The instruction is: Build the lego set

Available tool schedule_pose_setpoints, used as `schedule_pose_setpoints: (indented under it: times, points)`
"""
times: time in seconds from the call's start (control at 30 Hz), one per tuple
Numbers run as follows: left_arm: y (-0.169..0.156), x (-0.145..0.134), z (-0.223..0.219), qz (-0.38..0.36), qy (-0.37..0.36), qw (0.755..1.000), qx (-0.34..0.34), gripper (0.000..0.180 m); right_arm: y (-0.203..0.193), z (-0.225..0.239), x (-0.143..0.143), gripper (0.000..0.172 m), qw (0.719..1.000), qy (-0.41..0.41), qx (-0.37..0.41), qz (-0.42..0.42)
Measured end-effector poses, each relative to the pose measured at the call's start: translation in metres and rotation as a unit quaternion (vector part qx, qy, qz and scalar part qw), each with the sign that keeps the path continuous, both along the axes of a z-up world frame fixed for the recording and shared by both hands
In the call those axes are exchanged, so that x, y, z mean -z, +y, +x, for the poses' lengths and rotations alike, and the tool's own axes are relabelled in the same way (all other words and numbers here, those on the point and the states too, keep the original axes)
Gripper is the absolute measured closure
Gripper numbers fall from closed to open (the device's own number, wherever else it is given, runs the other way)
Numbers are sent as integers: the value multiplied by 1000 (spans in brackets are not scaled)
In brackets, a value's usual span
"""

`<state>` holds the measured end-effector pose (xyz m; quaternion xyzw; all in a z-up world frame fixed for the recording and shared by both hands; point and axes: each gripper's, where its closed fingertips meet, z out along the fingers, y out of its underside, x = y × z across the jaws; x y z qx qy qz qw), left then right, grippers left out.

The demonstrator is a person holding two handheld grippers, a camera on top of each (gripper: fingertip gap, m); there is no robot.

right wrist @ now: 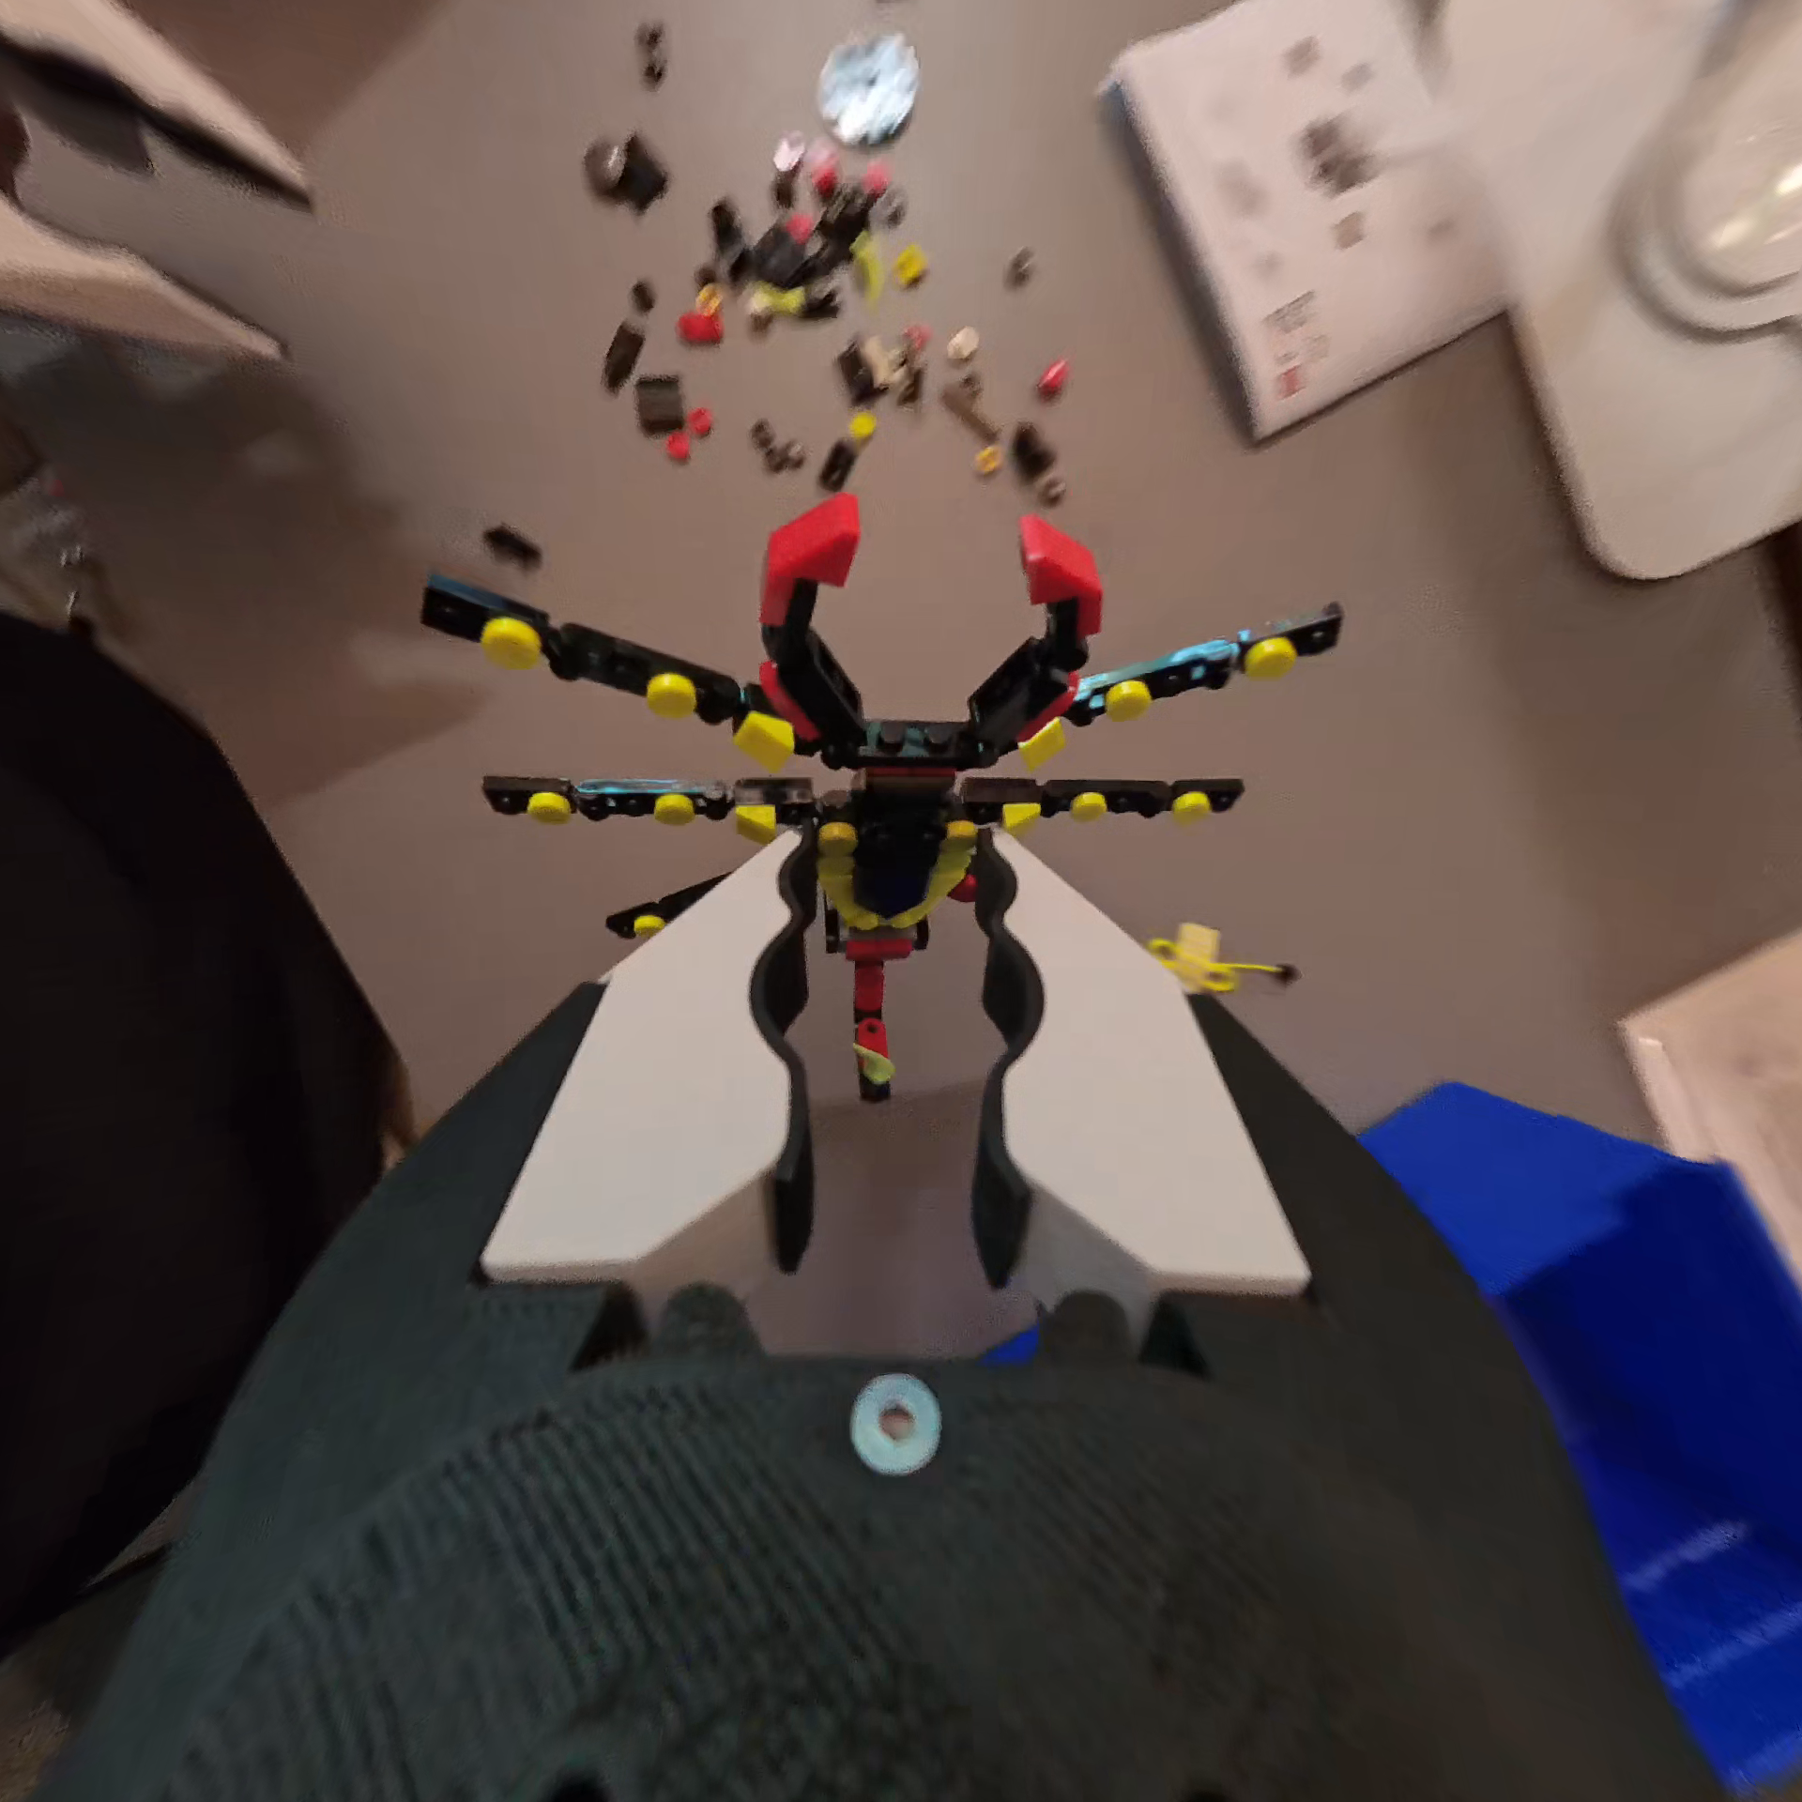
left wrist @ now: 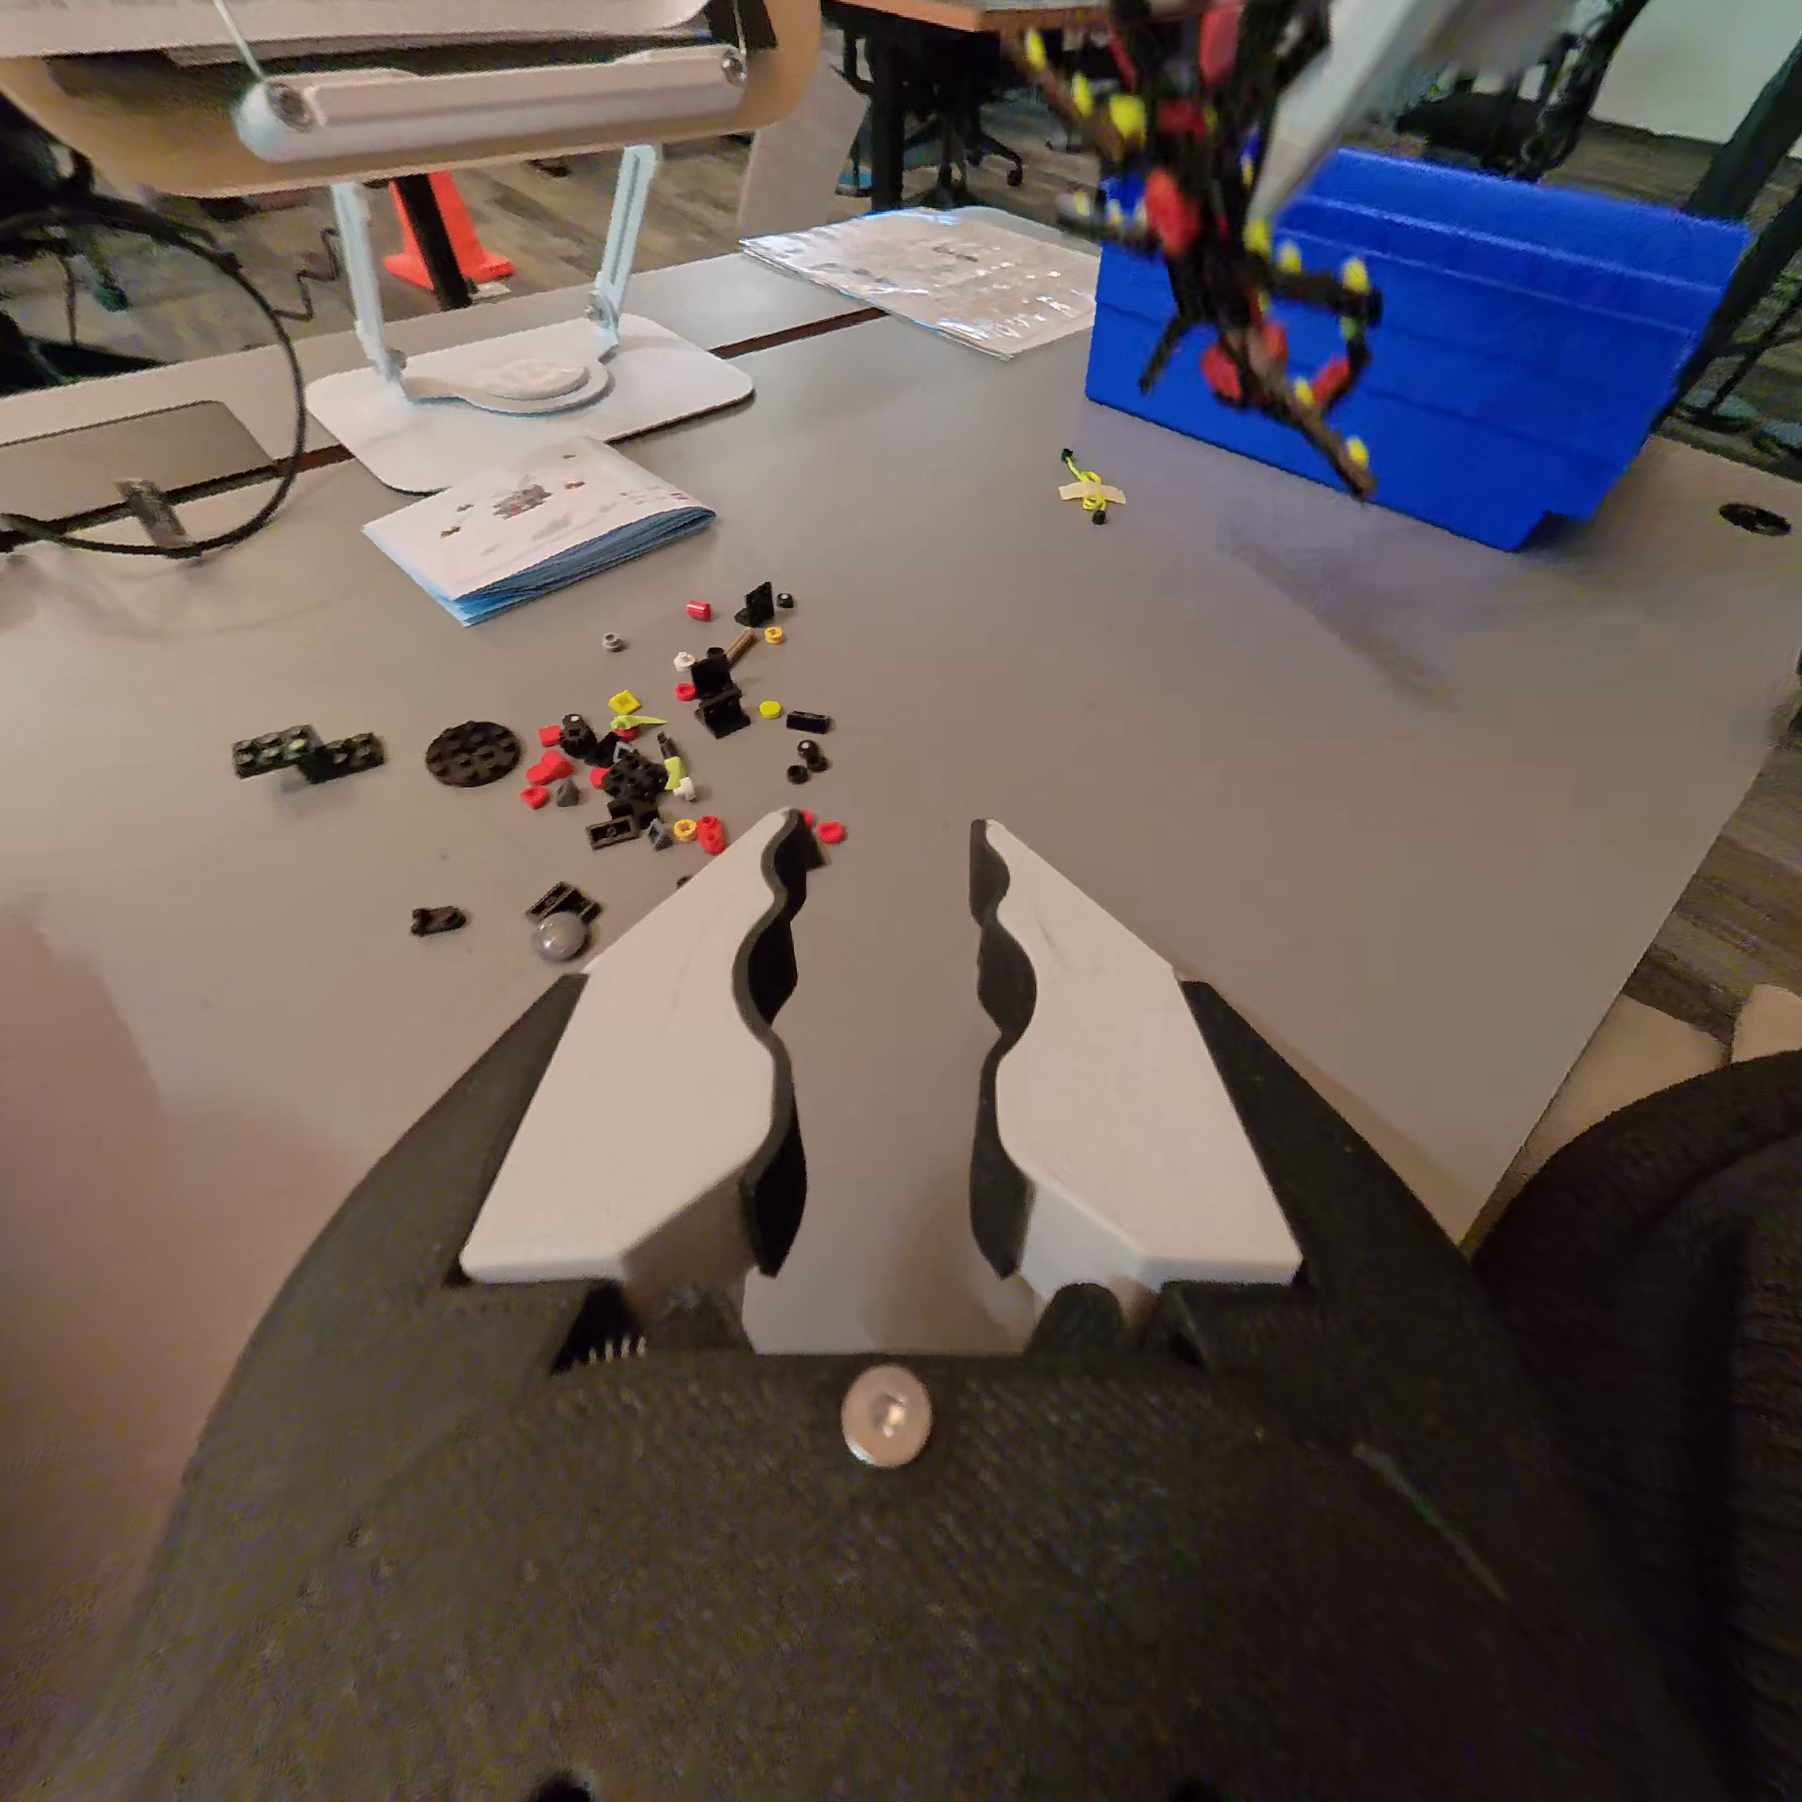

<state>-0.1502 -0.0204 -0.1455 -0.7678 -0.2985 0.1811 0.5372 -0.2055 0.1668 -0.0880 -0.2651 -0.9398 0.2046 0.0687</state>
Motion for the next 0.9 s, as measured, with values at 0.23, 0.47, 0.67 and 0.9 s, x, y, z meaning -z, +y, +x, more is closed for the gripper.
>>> schedule_pose_setpoints:
  times: [0.23, 0.47, 0.67, 0.9]
  points:
    - [-26, 2, 5, 0, -1, 999, -48, 150, -14, 30, 72, 141, 996, -77, -38, 36]
    - [-40, 7, 6, -10, 1, 997, -82, 149, -28, 25, 111, 141, 991, -101, -47, 68]
    - [-41, 10, 5, -10, -6, 996, -85, 149, -37, 24, 126, 141, 991, -93, -61, 69]
    - [-40, 9, 6, -5, -8, 997, -77, 149, -55, 5, 64, 144, 986, 71, -90, -122]
